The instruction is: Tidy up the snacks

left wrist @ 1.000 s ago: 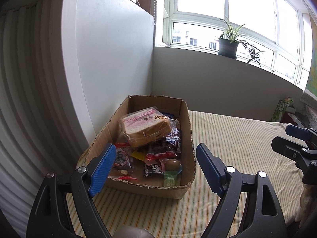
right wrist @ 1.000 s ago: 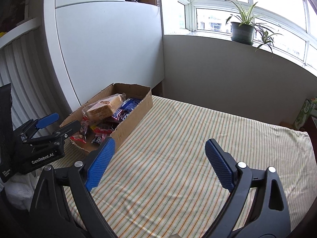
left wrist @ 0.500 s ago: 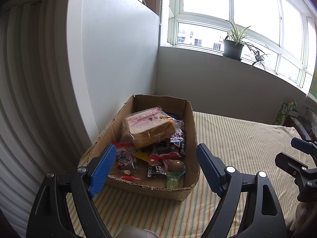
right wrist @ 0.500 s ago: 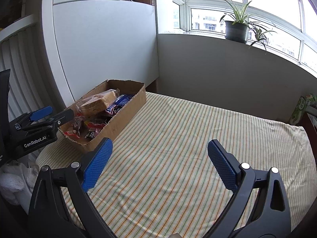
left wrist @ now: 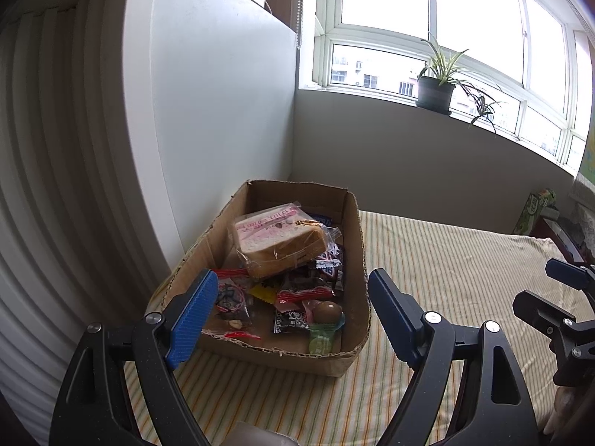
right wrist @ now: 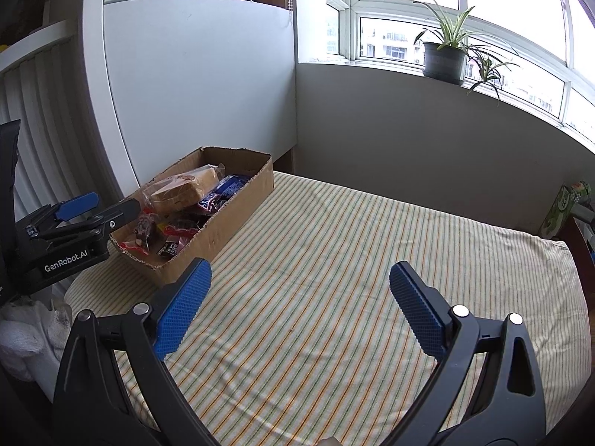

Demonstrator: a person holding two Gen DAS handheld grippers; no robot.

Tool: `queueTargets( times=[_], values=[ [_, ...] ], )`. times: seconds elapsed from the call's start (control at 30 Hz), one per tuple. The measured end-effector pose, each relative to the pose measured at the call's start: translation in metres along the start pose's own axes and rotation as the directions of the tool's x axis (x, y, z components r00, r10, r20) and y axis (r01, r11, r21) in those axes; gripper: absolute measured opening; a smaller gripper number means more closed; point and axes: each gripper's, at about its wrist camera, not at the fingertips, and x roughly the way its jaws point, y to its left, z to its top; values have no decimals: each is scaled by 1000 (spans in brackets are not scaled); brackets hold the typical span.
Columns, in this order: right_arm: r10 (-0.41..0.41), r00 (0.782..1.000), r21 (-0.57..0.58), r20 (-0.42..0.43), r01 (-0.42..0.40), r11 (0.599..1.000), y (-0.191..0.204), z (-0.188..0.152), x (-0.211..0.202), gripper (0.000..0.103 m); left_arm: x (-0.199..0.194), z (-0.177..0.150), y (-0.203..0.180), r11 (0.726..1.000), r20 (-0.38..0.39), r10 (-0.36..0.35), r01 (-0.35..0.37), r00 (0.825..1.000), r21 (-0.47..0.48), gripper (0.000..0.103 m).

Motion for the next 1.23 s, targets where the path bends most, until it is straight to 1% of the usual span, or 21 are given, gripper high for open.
queueTargets(
  times=[0.2, 1.1, 1.23],
  values=[
    [-2, 1000, -2, -1, 2, 1000, 1, 0, 1, 99, 0, 0, 3, 1000, 0, 3, -3, 1000, -17, 83],
    [-9, 1000, -12, -11, 8, 1000, 1, -4, 3, 99, 4, 0, 5, 1000, -11, 20, -20, 1000, -20, 83],
    [-12, 1000, -9, -15, 12, 1000, -1, -6, 4, 99, 1, 0, 4, 1000, 8, 23, -23, 1000, -9, 83]
  ],
)
